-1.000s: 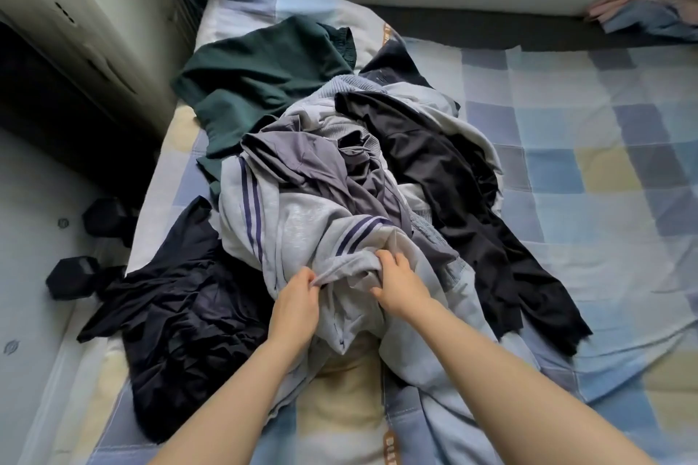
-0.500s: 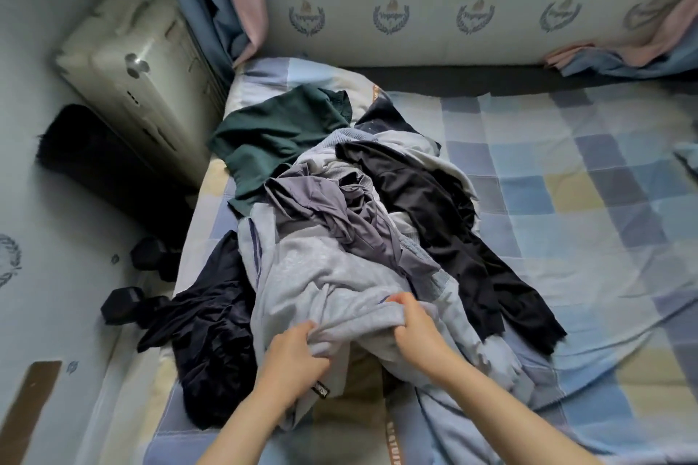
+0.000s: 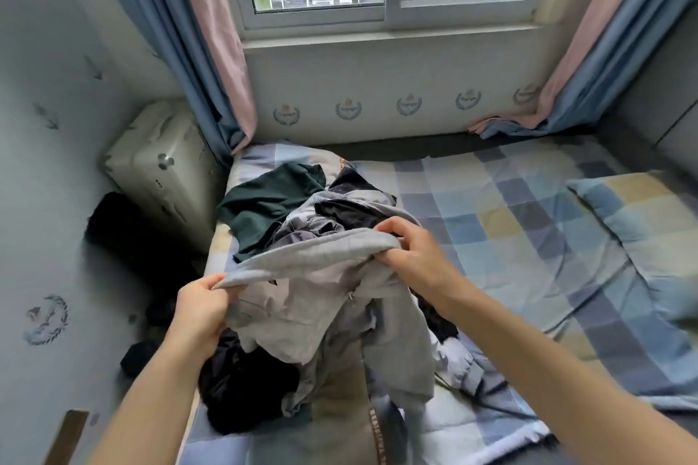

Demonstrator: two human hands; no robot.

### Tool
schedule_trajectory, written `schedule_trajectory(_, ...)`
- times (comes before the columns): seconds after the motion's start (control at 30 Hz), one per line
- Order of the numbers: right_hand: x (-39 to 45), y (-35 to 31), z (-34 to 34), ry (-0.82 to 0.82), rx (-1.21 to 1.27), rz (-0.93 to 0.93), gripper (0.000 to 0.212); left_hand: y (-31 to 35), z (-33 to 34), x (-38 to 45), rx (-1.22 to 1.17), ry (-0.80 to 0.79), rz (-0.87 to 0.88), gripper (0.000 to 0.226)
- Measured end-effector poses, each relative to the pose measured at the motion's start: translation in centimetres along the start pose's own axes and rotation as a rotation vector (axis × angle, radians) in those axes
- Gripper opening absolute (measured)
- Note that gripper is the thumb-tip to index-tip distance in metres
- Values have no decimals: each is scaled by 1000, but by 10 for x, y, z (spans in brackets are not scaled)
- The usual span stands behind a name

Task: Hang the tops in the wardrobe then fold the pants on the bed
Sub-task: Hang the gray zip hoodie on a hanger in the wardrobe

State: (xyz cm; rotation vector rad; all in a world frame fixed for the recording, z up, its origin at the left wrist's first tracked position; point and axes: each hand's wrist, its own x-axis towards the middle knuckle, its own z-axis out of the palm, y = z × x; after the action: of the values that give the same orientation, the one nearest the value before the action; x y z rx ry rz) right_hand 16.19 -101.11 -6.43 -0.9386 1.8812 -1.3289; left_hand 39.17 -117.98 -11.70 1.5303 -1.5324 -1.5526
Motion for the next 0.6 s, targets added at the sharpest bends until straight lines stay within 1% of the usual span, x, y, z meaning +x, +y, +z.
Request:
schedule_trajectory(0.03, -8, -16, -5, 26, 47, -16, 24, 21, -5, -8, -164, -99, -54, 16)
schedule_trajectory(0.07, -13, -30, -10, 51, 116, -21, 23, 40, -9, -15, -278, -192, -87, 14)
schedule_trajectory(0.13, -27, -59, -22, 96, 274, -16, 18, 77, -19, -32, -358, -347, -84, 17)
schedule_trajectory(0.2, -40, -84, -33, 131, 412, -21, 16, 107, -28, -46, -381, -466, -45, 29)
schedule_trajectory(0.23, -49, -99, -38, 154, 464, -42, 16, 121, -33, -56, -383, -510, -28, 31)
schedule_trajectory(0.3, -60, -118, -45, 180, 520, -87, 15, 138, -34, -69, -400, -575, -37, 26)
schedule_trajectory(0.33, -67, -126, -48, 199, 510, -117, 15, 146, -35, -76, -417, -600, -37, 27)
schedule_trajectory(0.43, -89, -140, -49, 227, 447, -128, 16, 158, -35, -83, -384, -640, 30, 45)
schedule_trajectory(0.5, -106, -142, -53, 205, 453, -66, 19, 162, -34, -86, -365, -663, 55, 53)
schedule_trajectory(0.53, -116, -141, -55, 187, 487, -20, 21, 164, -33, -88, -357, -682, 60, 51)
schedule_trajectory(0.6, -139, -134, -60, 187, 653, 70, 22, 163, -26, -91, -347, -720, 66, 38)
